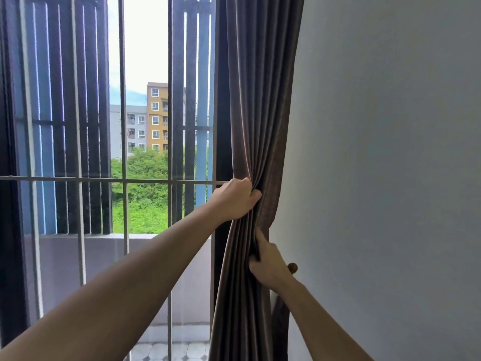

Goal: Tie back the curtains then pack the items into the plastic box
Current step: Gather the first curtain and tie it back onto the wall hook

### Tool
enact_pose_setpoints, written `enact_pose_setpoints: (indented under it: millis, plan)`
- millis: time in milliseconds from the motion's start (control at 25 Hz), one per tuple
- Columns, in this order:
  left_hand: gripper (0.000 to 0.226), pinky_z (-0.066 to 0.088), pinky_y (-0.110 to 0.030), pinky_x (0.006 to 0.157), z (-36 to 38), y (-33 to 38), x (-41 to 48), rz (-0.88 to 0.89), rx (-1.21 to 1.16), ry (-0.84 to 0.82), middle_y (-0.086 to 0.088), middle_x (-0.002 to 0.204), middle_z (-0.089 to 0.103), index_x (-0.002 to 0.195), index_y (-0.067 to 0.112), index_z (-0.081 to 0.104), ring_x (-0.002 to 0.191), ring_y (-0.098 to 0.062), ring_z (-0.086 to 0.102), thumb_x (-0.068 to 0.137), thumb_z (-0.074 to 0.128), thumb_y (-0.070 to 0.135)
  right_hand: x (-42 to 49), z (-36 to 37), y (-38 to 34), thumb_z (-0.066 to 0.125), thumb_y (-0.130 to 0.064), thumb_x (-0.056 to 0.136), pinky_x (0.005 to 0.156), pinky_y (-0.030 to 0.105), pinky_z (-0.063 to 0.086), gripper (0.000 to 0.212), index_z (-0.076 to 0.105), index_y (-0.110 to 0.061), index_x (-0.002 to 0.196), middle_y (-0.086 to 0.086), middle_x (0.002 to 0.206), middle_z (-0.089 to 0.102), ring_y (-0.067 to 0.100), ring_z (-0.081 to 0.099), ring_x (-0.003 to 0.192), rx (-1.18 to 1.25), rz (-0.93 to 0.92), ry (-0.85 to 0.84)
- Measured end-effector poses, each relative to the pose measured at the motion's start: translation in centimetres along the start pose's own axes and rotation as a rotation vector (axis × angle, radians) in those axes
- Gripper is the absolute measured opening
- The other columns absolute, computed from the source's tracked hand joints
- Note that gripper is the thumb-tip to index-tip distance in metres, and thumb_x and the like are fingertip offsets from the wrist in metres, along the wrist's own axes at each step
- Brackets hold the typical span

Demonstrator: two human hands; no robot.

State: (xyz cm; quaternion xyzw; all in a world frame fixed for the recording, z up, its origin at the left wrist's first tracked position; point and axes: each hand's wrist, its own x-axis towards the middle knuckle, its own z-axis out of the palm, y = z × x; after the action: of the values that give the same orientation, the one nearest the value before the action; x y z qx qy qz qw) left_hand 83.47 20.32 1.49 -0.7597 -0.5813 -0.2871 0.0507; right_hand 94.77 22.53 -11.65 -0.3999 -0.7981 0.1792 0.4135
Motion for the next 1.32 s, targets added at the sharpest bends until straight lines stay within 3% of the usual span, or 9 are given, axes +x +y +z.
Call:
enact_pose_setpoints:
  millis: [200,360,440,520,640,760,920,1120,1320]
  plan:
    - [0.052,0.051,-0.033,0.061,0.5,0.0,0.4,0.002,0.012,0.051,-0.002,0.076,0.058,0.084,0.011,0.052,0.069,-0.021,0.06,0.08,0.052,0.063,-1.0,1.2,-0.5,0.043,-0.003,0.082,0.089,0.021,0.042,0.061,0.035,-0.019,0.141,-0.004,0.111,0.06,0.013,0.057,0.103,0.14,0.03,-0.051]
    - [0.025,0.048,-0.035,0.06,1.3,-0.6,0.3,0.006,-0.053,0.118,-0.006,0.076,0.055,0.084,0.007,0.049,0.071,-0.026,0.059,0.085,0.057,0.031,-0.9,1.3,0.6,0.035,-0.03,0.101,0.086,0.026,0.05,0.03,0.057,-0.022,0.12,-0.002,0.106,0.066,0.011,0.064,0.098,0.67,0.1,0.031]
    - [0.018,0.042,-0.026,0.052,1.1,-0.7,-0.1,0.038,-0.198,0.117,-0.004,0.071,0.053,0.073,0.009,0.046,0.063,-0.02,0.054,0.083,0.057,0.02,0.6,0.5,1.5,0.021,-0.049,0.101,0.095,0.035,0.049,0.043,0.056,-0.031,0.117,0.001,0.114,0.065,0.015,0.062,0.108,0.604,0.112,0.209]
    - [0.025,0.033,-0.012,0.043,1.1,-0.5,-0.8,0.084,-0.338,0.145,0.002,0.062,0.048,0.061,0.014,0.042,0.051,-0.009,0.045,0.081,0.057,0.01,2.4,-0.6,1.4,0.025,-0.063,0.095,0.097,0.045,0.046,0.054,0.055,-0.023,0.115,0.009,0.115,0.059,0.026,0.057,0.112,0.468,0.087,0.348]
    - [0.032,0.031,-0.011,0.042,1.5,-0.5,-1.5,0.122,-0.459,0.192,0.005,0.053,0.044,0.054,0.016,0.04,0.045,-0.004,0.042,0.08,0.055,0.004,4.7,-3.7,-0.9,0.03,-0.059,0.094,0.087,0.037,0.044,0.047,0.045,-0.015,0.099,0.005,0.101,0.049,0.022,0.051,0.099,0.347,0.109,0.506]
    - [0.036,0.03,-0.017,0.045,1.4,-1.3,-1.5,0.127,-0.528,0.207,0.006,0.05,0.04,0.052,0.016,0.036,0.042,-0.002,0.039,0.08,0.053,0.001,6.5,-5.3,-1.8,0.026,-0.053,0.097,0.09,0.029,0.04,0.041,0.026,-0.017,0.117,-0.006,0.104,0.046,0.012,0.051,0.102,0.53,0.137,0.315]
    - [0.023,0.034,-0.03,0.053,1.2,-2.6,-1.4,0.14,-0.598,0.136,-0.006,0.059,0.044,0.061,-0.002,0.043,0.054,-0.016,0.045,0.08,0.051,0.008,7.5,-4.7,-0.7,0.036,-0.082,0.077,0.104,0.041,0.045,0.087,0.04,-0.019,0.136,-0.002,0.13,0.056,0.014,0.058,0.116,0.605,0.11,0.18]
    - [0.035,0.039,-0.033,0.057,0.9,-3.1,-1.3,0.161,-0.652,0.109,-0.011,0.066,0.05,0.074,-0.015,0.049,0.062,-0.02,0.051,0.073,0.047,0.02,7.6,-5.0,-0.8,0.037,-0.073,0.079,0.098,0.037,0.051,0.079,0.046,-0.02,0.136,0.004,0.13,0.06,0.017,0.062,0.114,0.743,0.095,0.093]
    - [0.016,0.042,-0.026,0.057,0.5,-2.9,-1.5,0.172,-0.698,0.003,-0.006,0.067,0.051,0.074,-0.005,0.053,0.062,-0.014,0.053,0.087,0.046,0.001,7.2,-6.1,-0.8,0.031,-0.064,0.084,0.083,0.028,0.056,0.066,0.054,-0.019,0.126,0.006,0.121,0.066,0.02,0.066,0.106,0.789,0.146,-0.037]
